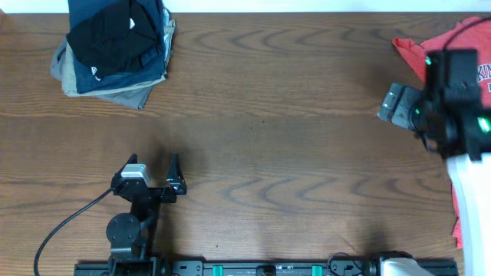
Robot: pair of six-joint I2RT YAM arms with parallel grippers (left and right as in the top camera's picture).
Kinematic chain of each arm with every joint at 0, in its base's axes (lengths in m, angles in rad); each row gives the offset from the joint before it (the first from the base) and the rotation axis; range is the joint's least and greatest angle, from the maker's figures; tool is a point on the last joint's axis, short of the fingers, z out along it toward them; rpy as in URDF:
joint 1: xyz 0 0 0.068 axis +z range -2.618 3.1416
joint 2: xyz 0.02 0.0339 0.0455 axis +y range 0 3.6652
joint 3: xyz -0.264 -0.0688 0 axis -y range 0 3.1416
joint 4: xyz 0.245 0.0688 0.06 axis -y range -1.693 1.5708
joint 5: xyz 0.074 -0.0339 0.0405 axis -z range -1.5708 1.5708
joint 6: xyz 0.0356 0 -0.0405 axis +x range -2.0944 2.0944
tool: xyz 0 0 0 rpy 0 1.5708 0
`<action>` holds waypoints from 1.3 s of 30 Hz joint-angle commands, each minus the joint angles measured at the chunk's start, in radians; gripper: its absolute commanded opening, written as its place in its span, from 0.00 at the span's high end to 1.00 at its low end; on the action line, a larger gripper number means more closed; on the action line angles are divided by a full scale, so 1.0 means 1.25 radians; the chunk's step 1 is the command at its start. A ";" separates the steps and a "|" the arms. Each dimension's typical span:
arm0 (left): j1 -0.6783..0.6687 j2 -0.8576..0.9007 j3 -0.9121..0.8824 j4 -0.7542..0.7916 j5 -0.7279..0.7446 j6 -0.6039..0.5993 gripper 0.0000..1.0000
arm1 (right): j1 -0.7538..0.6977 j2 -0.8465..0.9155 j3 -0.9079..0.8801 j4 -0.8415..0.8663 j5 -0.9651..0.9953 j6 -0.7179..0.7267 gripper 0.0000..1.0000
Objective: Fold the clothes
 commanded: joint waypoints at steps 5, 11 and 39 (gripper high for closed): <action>0.003 -0.005 -0.012 -0.030 0.012 0.016 0.02 | 0.003 -0.252 -0.062 0.053 0.014 -0.035 0.01; 0.003 -0.005 -0.012 -0.030 0.012 0.016 0.02 | 0.003 -0.539 -0.339 0.219 -0.031 -0.034 0.01; 0.003 -0.005 -0.012 -0.030 0.012 0.016 0.02 | 0.002 -1.015 -1.208 1.082 -0.182 -0.026 0.01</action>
